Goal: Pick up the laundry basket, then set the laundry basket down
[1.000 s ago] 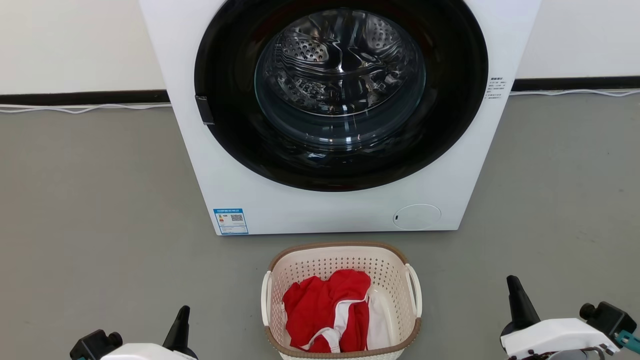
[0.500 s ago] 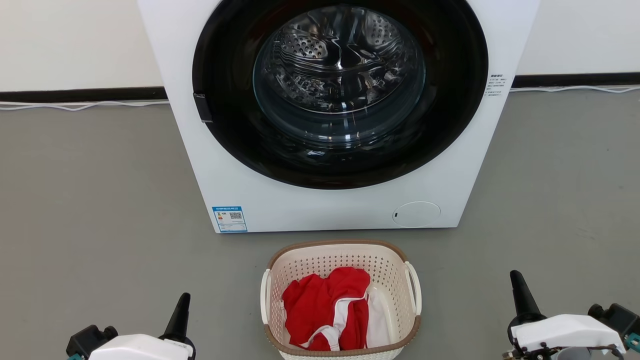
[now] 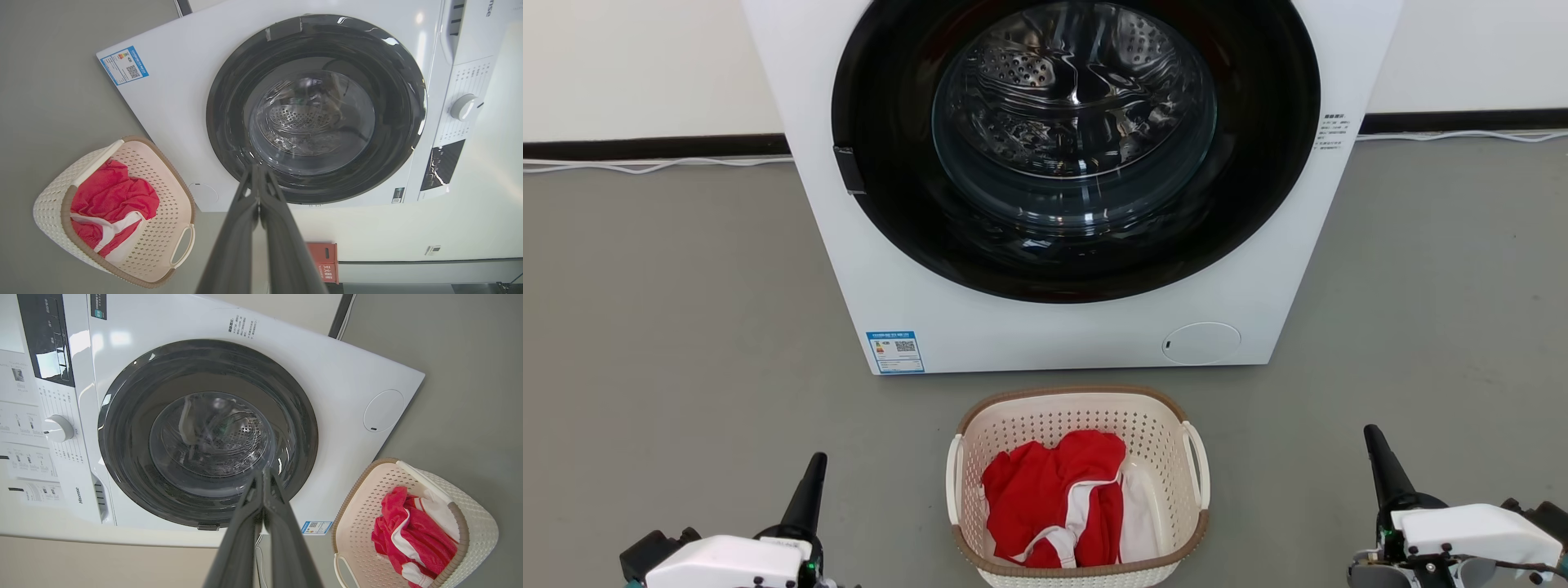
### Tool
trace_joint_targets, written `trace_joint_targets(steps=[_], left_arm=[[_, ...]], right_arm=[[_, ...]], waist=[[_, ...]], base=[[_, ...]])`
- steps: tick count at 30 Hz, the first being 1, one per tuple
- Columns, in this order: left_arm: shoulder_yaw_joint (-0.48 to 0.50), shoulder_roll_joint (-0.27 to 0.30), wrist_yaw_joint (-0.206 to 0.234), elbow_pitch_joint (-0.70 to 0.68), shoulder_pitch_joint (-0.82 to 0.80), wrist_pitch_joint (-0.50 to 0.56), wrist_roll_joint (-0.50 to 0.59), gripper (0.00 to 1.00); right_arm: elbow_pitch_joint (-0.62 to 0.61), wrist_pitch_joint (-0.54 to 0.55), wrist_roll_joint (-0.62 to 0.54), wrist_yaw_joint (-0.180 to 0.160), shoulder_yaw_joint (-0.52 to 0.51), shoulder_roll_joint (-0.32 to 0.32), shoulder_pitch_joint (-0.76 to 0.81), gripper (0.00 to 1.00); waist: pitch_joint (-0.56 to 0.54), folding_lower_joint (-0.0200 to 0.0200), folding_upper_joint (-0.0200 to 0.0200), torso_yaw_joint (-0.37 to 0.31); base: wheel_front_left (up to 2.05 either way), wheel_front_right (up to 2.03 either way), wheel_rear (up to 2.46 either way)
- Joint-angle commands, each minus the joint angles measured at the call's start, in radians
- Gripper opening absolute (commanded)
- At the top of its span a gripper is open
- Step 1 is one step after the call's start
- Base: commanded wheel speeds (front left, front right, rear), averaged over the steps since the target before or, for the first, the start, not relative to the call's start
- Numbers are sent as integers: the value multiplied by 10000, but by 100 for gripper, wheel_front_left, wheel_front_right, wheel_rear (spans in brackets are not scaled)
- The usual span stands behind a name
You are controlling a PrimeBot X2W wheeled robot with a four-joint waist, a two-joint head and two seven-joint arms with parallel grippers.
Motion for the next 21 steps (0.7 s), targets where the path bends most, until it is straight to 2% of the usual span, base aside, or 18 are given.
trace_joint_targets(steps=[1, 21], left_arm=[[354, 71, -134, -351, -626, 90, -280, 0], [983, -215, -399, -807, -729, 665, -1967, 0]], right_arm=[[-373, 114, 370, 59, 159, -52, -419, 0], [-885, 672, 2938, 71, 27, -56, -439, 0]], waist=[[7, -1, -1, -2], [121, -1, -1, -35]], base=[[0, 0, 0], [0, 0, 0]])
